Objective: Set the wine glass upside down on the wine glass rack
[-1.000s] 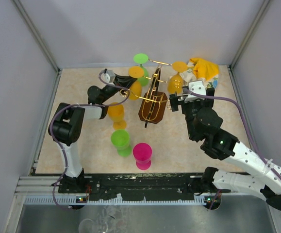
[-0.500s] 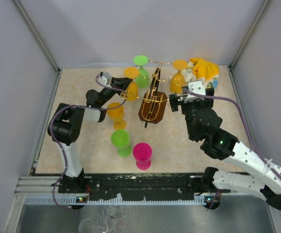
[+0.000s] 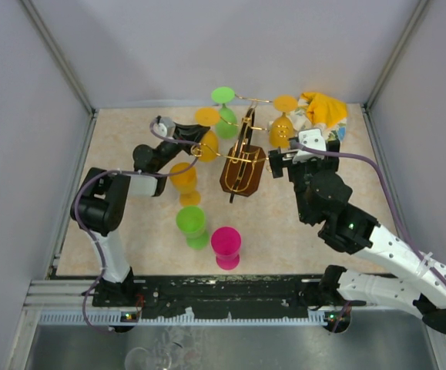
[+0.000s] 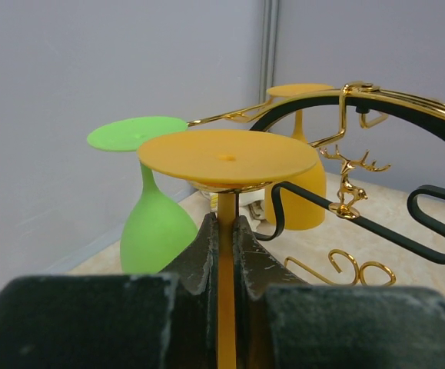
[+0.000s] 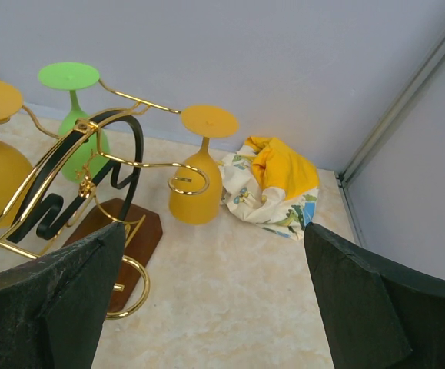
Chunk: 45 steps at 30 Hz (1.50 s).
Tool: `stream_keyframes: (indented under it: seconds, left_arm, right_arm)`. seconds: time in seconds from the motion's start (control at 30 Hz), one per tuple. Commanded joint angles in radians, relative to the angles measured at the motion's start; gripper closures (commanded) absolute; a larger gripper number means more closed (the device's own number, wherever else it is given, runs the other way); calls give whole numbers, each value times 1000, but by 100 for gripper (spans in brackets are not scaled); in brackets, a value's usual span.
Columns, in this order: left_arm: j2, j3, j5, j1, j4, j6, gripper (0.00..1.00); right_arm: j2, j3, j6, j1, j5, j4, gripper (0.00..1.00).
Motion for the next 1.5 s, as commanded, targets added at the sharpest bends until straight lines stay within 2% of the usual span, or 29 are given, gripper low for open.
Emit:
stream_keyframes:
  seconds: [0.0, 0.27, 0.37, 0.6, 0.73, 1.2, 1.47]
  left_arm:
    - [-49, -9, 53, -7, 106, 1, 100]
    - [-51, -21, 62, -35, 98, 18, 100]
    - [-39, -9, 69, -44, 92, 17, 95]
    - [-21, 5, 40, -54, 104, 17, 50]
    - [-35, -25, 18, -53, 106, 37, 39]
    - [-77, -122, -2, 4, 165, 3, 35]
    - [-91, -133, -18, 28, 172, -8, 26]
  right_arm:
    - [-10, -4, 7, 6, 14, 9, 1]
    - [-12, -11, 11, 5, 18, -3, 1]
    - [-13, -14, 12, 6, 20, -5, 1]
    - [-14, -20, 11, 6, 21, -5, 1]
    - [-11, -25, 12, 5, 21, 1, 1]
    - [-7, -34, 18, 5, 21, 4, 1]
    - [-1, -35, 27, 5, 17, -1, 1]
